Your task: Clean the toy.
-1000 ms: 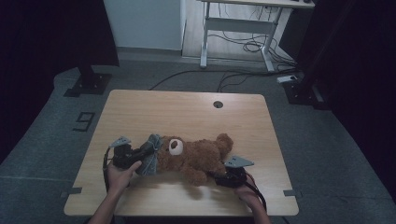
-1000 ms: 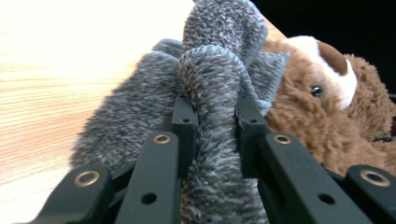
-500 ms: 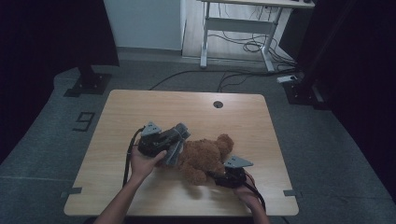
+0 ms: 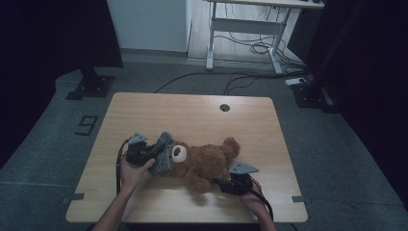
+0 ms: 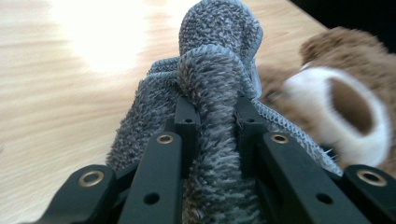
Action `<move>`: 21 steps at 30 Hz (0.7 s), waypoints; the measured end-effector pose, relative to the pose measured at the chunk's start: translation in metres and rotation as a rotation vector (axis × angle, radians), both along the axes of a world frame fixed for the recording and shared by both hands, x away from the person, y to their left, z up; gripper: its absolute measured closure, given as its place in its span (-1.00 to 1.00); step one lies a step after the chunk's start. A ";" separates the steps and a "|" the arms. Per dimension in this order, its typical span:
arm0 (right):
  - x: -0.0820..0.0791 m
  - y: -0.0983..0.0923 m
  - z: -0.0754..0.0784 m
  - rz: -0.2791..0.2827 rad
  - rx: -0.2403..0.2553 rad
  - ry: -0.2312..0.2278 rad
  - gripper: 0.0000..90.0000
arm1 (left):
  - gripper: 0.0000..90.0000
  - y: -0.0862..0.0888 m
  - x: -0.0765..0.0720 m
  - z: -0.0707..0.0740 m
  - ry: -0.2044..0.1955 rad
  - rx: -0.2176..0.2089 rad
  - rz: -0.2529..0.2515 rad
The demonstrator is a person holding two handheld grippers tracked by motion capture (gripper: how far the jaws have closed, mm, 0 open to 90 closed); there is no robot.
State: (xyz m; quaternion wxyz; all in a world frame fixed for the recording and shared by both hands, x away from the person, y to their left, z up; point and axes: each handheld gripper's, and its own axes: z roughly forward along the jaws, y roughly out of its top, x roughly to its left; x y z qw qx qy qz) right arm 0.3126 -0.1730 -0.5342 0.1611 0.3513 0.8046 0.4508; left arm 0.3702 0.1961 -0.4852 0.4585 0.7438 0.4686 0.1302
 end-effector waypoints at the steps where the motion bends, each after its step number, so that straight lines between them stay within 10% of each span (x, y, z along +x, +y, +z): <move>1: 0.000 0.000 0.000 0.000 0.000 0.000 -0.05 | 0.69 0.003 0.000 -0.002 0.007 0.005 0.003; 11: 0.000 -0.002 -0.001 -0.003 0.010 0.010 -0.05 | 0.69 0.017 -0.003 -0.023 0.062 0.051 0.026; 21: 0.001 -0.003 -0.001 -0.008 0.018 0.021 -0.08 | 0.67 0.035 -0.019 -0.003 -0.012 0.014 0.044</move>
